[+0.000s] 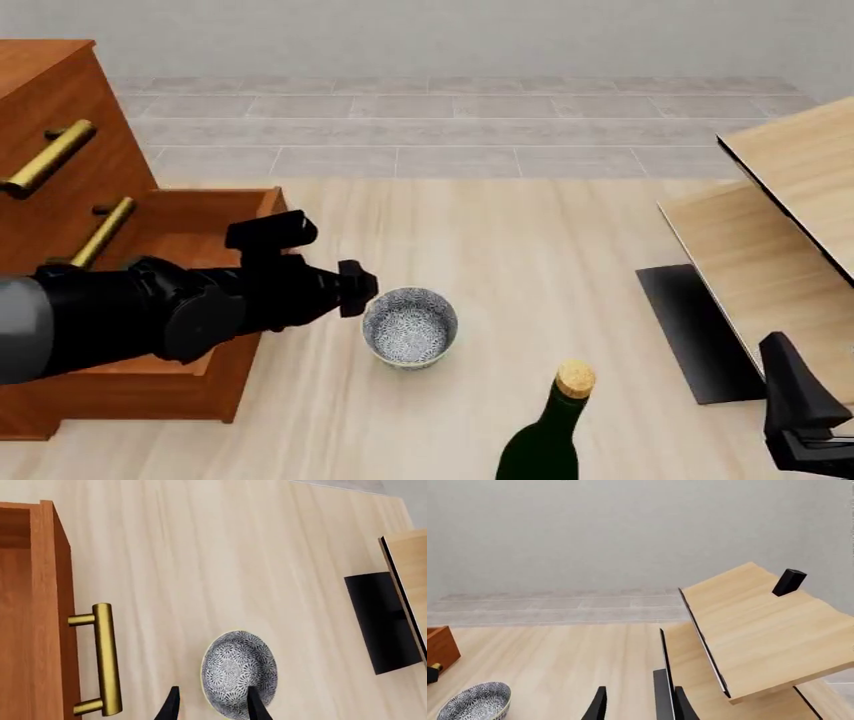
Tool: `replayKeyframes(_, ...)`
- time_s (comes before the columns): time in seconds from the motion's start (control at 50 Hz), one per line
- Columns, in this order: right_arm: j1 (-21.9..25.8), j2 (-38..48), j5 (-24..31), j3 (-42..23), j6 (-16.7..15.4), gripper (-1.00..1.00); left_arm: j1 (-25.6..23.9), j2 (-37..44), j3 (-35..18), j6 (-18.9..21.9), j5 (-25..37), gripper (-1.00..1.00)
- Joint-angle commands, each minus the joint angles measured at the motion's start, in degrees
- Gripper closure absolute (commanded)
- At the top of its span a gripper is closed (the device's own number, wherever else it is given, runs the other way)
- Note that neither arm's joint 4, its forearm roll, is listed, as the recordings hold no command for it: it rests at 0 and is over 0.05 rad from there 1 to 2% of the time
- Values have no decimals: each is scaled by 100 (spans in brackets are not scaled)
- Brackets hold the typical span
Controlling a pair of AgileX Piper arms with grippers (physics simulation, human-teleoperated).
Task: Put the bowl on top of the cabinet.
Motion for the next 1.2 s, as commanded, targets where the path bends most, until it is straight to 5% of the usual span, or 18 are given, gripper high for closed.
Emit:
replayKeyframes(0.02, -13, 0, -23, 7, 27, -100, -23, 136, 9, 19, -50, -100)
replayKeyframes(1.2, 52, 0, 35, 2, 7, -100, -228, 528, 125, -77, -345, -100)
